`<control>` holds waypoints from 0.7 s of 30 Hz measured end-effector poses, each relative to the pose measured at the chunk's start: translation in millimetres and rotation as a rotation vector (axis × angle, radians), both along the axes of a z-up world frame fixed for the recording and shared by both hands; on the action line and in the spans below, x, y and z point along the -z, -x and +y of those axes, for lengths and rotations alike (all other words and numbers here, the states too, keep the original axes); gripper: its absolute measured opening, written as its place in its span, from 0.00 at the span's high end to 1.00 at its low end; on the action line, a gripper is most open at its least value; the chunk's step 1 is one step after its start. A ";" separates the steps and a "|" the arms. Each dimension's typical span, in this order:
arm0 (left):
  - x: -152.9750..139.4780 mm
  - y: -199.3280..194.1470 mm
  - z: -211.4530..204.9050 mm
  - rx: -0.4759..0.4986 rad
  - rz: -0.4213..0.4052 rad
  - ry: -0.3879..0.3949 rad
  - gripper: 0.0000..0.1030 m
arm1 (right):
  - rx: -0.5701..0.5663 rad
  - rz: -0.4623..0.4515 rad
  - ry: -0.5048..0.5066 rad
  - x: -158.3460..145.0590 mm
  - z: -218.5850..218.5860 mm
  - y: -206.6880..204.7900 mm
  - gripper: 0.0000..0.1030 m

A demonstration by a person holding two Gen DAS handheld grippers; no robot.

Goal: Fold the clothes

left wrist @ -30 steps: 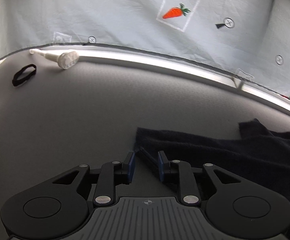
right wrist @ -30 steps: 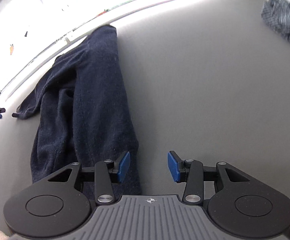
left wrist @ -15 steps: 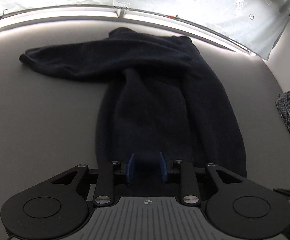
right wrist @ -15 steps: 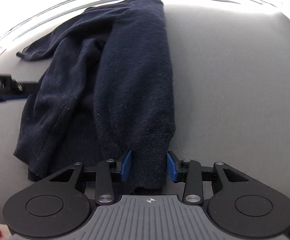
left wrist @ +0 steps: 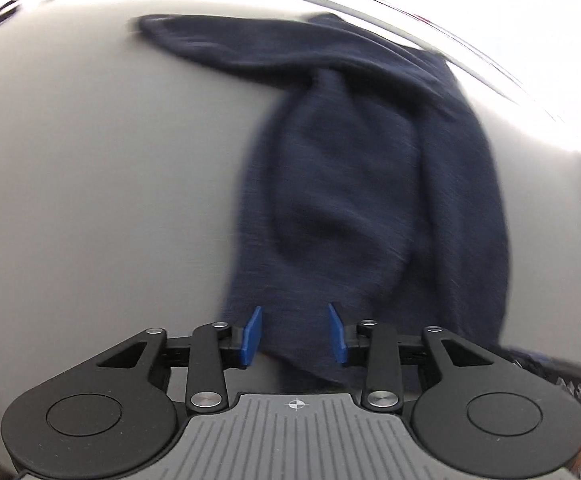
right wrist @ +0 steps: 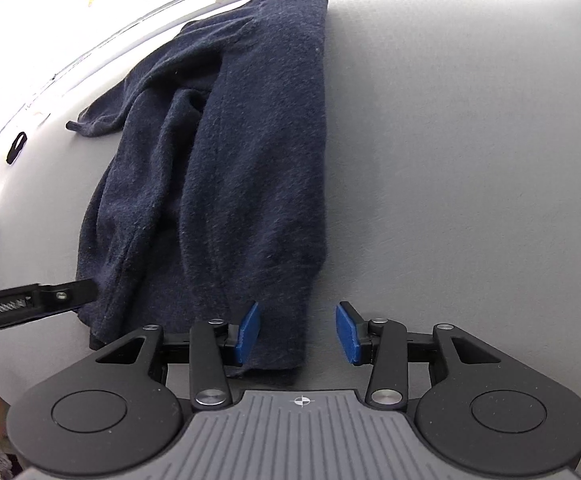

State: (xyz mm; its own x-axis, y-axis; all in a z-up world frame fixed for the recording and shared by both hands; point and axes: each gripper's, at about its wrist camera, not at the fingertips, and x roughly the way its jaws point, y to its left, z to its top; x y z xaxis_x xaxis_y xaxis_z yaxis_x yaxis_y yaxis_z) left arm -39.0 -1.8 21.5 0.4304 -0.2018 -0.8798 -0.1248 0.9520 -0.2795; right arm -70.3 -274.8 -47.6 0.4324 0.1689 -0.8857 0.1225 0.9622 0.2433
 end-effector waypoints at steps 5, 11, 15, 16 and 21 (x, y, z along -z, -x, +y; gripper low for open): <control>2.7 -5.0 26.5 -0.155 0.035 0.015 0.50 | -0.036 -0.044 0.013 -8.2 -6.1 -3.6 0.55; 1.9 -0.6 40.1 -0.216 0.050 0.039 0.49 | -0.099 -0.198 0.050 -34.5 7.6 -23.3 0.52; -3.1 -3.3 52.8 -0.191 0.041 0.030 0.48 | -0.180 -0.268 0.102 -38.6 37.9 -47.5 0.50; -3.1 -5.0 57.8 -0.187 0.038 0.033 0.48 | -0.199 -0.284 0.103 -38.0 47.3 -53.8 0.50; 2.4 -37.6 92.2 -0.154 0.001 0.050 0.47 | -0.210 -0.332 0.006 -31.6 83.7 -84.3 0.50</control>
State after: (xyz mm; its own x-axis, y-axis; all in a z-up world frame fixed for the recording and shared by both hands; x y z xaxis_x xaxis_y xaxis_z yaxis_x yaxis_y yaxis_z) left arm -1.4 90.4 19.1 0.4591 -0.1772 -0.8705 -0.2685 0.9064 -0.3261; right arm 14.0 -191.1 -16.0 0.6518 0.2794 -0.7050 -0.1617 0.9595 0.2308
